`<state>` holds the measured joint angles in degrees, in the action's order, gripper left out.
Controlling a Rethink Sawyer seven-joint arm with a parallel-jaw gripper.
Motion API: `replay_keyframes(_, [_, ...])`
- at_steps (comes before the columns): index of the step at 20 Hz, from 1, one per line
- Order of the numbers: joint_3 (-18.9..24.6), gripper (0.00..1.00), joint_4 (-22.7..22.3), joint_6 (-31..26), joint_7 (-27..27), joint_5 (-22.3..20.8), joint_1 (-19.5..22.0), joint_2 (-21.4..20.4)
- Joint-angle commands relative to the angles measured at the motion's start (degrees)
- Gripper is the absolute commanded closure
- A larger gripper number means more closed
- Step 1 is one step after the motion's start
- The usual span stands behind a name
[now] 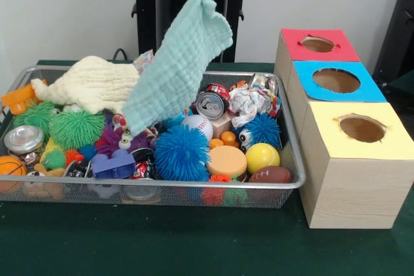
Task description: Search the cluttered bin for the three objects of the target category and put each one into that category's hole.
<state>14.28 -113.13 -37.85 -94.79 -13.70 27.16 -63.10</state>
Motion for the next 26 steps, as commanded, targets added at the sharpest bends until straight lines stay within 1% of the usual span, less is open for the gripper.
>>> replay_keyframes(1, [-4.29, 1.0, -7.07, 3.58, -12.67, 2.0, -1.19, 1.02])
replay_keyframes(6, [-4.83, 1.0, -6.91, 9.93, -12.57, 2.13, -1.5, 6.44])
replay_keyframes(8, [-5.83, 1.0, -7.06, 11.21, -13.46, 1.89, -2.58, 6.92])
replay_keyframes(11, [-7.08, 1.0, -7.02, 10.2, -13.93, 2.53, -4.47, 6.3])
replay_keyframes(13, [-7.34, 1.0, -6.86, 13.64, -13.54, 2.23, -4.58, 9.48])
replay_keyframes(15, [-8.41, 1.0, -6.58, 18.67, -13.72, 1.05, -4.88, 14.14])
replay_keyframes(17, [-8.19, 1.0, -6.92, 22.86, -12.5, 0.52, -3.91, 17.81])
replay_keyframes(18, [-7.95, 1.0, -7.04, 22.18, -11.5, 0.65, -3.39, 18.47])
replay_keyframes(19, [-7.64, 1.0, -7.54, 21.91, -10.53, 0.76, -2.67, 18.96])
replay_keyframes(20, [-7.18, 1.0, -7.94, 22.93, -9.28, 0.14, -1.88, 19.08])
replay_keyframes(22, [-7.04, 1.0, -8.93, 22.48, -7.87, -0.19, -0.86, 18.31])
replay_keyframes(23, [-7.63, 1.0, -9.34, 22.36, -7.89, -0.3, -1.01, 17.55])
replay_keyframes(25, [-10.07, 1.0, -10.02, 24.76, -9.71, -0.92, -2.79, 16.96])
replay_keyframes(26, [-11.38, 1.0, -9.54, 25.8, -10.7, -1.05, -4.48, 17.35])
